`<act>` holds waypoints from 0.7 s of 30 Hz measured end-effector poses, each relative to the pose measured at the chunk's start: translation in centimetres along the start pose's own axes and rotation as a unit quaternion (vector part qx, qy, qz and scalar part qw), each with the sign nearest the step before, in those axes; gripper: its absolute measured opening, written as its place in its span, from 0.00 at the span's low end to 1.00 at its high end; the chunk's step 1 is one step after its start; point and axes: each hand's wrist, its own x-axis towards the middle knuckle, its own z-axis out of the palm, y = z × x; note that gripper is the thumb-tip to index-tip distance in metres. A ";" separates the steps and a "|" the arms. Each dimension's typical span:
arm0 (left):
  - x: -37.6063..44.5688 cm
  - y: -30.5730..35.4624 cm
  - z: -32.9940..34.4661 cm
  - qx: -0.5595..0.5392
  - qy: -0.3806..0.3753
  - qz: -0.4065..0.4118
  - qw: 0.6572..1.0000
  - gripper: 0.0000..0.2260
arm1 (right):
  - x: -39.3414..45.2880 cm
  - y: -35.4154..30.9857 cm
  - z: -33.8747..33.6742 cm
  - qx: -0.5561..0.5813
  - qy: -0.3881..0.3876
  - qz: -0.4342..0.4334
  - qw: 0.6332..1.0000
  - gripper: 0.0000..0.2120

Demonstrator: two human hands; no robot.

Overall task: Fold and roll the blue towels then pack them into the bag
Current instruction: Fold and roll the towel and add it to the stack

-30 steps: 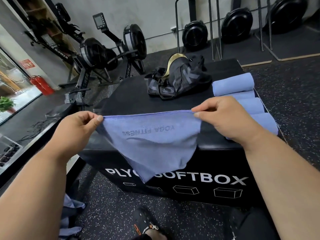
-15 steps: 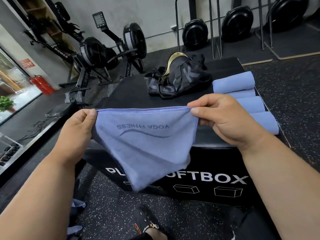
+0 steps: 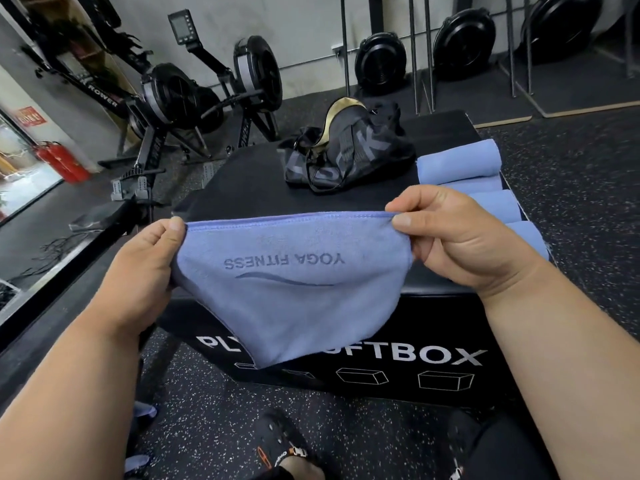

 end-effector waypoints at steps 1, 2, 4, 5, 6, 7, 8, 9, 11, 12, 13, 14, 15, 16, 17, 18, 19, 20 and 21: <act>0.2 0.1 0.2 -0.009 -0.017 -0.001 1.000 0.20 | 0.0 0.0 -0.4 0.001 -0.017 0.006 1.000 0.14; 0.4 0.2 0.4 -0.011 -0.037 -0.002 0.999 0.19 | 0.1 -0.1 -0.7 0.000 -0.025 0.011 1.000 0.17; 1.4 0.2 0.2 -0.011 -0.086 -0.003 0.996 0.22 | 0.5 -0.1 -1.2 -0.007 -0.008 0.023 1.000 0.16; 2.2 0.1 0.1 -0.011 -0.103 -0.004 0.995 0.25 | 0.9 0.1 -1.3 -0.007 0.014 0.026 1.000 0.11; 3.0 0.3 0.2 -0.012 -0.113 -0.002 0.994 0.28 | 1.4 0.3 -1.4 -0.004 0.052 0.024 0.998 0.07; 4.0 0.2 0.3 -0.012 -0.115 0.000 0.993 0.29 | 2.1 0.6 -1.4 -0.005 0.099 0.015 0.995 0.06; 5.1 0.1 0.6 -0.011 -0.108 -0.004 0.994 0.28 | 2.9 1.0 -1.5 -0.012 0.148 0.000 0.989 0.06; 6.4 -0.2 1.0 -0.002 -0.095 -0.008 0.995 0.24 | 3.7 1.4 -1.6 -0.024 0.194 -0.019 0.980 0.06; 9.3 -0.8 2.1 0.046 -0.064 -0.003 0.997 0.17 | 5.4 2.4 -2.2 -0.059 0.270 -0.049 0.960 0.06; 10.9 -1.3 2.7 0.090 -0.056 0.011 0.994 0.17 | 6.3 3.1 -2.6 -0.072 0.303 -0.058 0.949 0.06; 12.6 -2.0 3.2 0.138 -0.052 0.027 0.989 0.17 | 7.2 3.9 -3.1 -0.078 0.333 -0.065 0.938 0.07; 14.2 -2.7 3.8 0.182 -0.047 0.042 0.981 0.17 | 8.0 4.7 -3.5 -0.092 0.358 -0.071 0.926 0.07; 15.7 -3.6 4.5 0.215 -0.036 0.052 0.975 0.16 | 8.7 5.6 -4.0 -0.116 0.378 -0.075 0.915 0.07; 17.0 -4.4 5.2 0.241 -0.022 0.062 0.968 0.14 | 9.5 6.5 -4.3 -0.144 0.394 -0.077 0.905 0.08; 18.1 -5.2 6.0 0.258 -0.008 0.068 0.964 0.12 | 10.1 7.3 -4.7 -0.164 0.406 -0.076 0.896 0.08; 19.0 -6.0 6.7 0.270 0.002 0.070 0.960 0.11 | 10.6 7.9 -5.0 -0.173 0.417 -0.073 0.889 0.08; 19.8 -6.8 7.3 0.277 0.007 0.072 0.958 0.11 | 11.1 8.5 -5.3 -0.179 0.426 -0.071 0.884 0.08; 20.3 -7.3 7.7 0.283 0.011 0.074 0.956 0.10 | 11.4 9.0 -5.5 -0.187 0.432 -0.070 0.879 0.08; 20.9 -7.9 8.0 0.287 0.018 0.072 0.955 0.10 | 11.8 9.4 -5.7 -0.198 0.434 -0.069 0.876 0.08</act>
